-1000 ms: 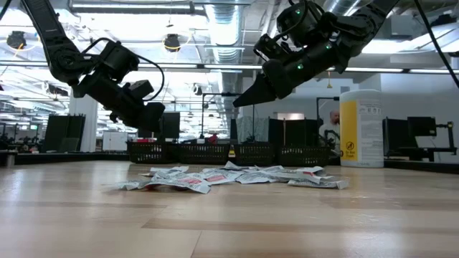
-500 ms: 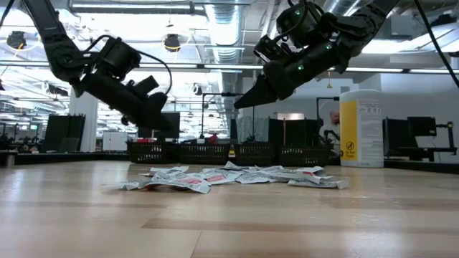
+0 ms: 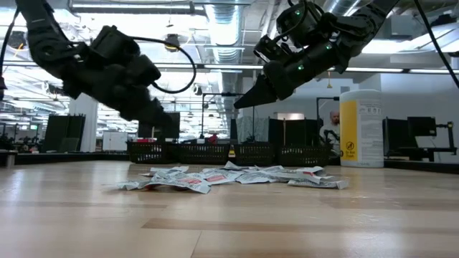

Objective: Pick & Place First Aid Supplies
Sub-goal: Put the blue alcohol pad into the left black bin

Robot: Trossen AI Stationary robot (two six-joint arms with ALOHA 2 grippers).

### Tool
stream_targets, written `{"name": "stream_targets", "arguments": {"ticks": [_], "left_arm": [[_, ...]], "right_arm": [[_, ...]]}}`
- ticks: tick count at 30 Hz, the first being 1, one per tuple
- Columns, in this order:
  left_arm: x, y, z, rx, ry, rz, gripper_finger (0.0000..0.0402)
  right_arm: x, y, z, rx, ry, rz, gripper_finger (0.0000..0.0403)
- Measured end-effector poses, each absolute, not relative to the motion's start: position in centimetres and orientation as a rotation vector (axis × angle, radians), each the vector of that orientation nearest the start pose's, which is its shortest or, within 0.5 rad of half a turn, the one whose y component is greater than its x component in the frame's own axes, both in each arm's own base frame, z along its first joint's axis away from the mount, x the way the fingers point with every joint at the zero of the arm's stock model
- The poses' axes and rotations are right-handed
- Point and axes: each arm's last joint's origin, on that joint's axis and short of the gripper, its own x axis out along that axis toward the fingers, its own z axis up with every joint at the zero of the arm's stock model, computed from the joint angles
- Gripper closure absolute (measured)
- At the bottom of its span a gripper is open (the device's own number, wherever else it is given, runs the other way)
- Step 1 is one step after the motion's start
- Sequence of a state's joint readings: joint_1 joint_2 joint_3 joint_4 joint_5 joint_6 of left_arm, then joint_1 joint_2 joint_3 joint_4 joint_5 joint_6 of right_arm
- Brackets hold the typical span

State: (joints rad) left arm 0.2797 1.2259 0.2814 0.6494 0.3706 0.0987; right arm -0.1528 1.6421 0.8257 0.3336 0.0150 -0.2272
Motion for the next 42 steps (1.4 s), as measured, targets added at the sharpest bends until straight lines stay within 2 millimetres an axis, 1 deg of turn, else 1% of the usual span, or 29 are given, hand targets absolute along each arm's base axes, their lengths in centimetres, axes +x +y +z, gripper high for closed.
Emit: {"name": "stream_targets", "arguments": {"ticks": [5, 8, 10, 19, 28, 32, 36, 42], "left_arm": [[20.2, 2.2, 14.6, 0.067, 0.321, -0.233, 0.0311], [19.8, 1.3, 13.9, 0.091, 0.342, -0.281, 0.0311], [19.6, 1.0, 13.7, 0.097, 0.353, -0.281, 0.0311], [19.5, 1.1, 13.5, 0.12, 0.367, -0.182, 0.0311], [19.6, 1.2, 13.7, 0.066, 0.346, -0.124, 0.0311], [19.6, 1.3, 13.7, 0.069, 0.346, -0.091, 0.0311], [19.6, 1.4, 13.8, 0.074, 0.346, -0.061, 0.0299], [19.7, 1.5, 13.8, 0.058, 0.345, -0.007, 0.0268]], "right_arm": [[33.2, -5.2, 18.5, -0.189, 0.498, -0.109, 0.0274], [33.2, -5.2, 18.5, -0.189, 0.498, -0.109, 0.0274], [33.2, -5.2, 18.5, -0.189, 0.498, -0.109, 0.0274], [33.2, -5.2, 18.5, -0.189, 0.498, -0.109, 0.0274], [33.2, -5.2, 18.5, -0.189, 0.496, -0.109, 0.0274], [33.2, -5.2, 18.5, -0.189, 0.494, -0.109, 0.0274], [33.2, -5.2, 18.5, -0.189, 0.494, -0.109, 0.0274], [33.2, -5.2, 18.5, -0.189, 0.494, -0.109, 0.0274]]}}
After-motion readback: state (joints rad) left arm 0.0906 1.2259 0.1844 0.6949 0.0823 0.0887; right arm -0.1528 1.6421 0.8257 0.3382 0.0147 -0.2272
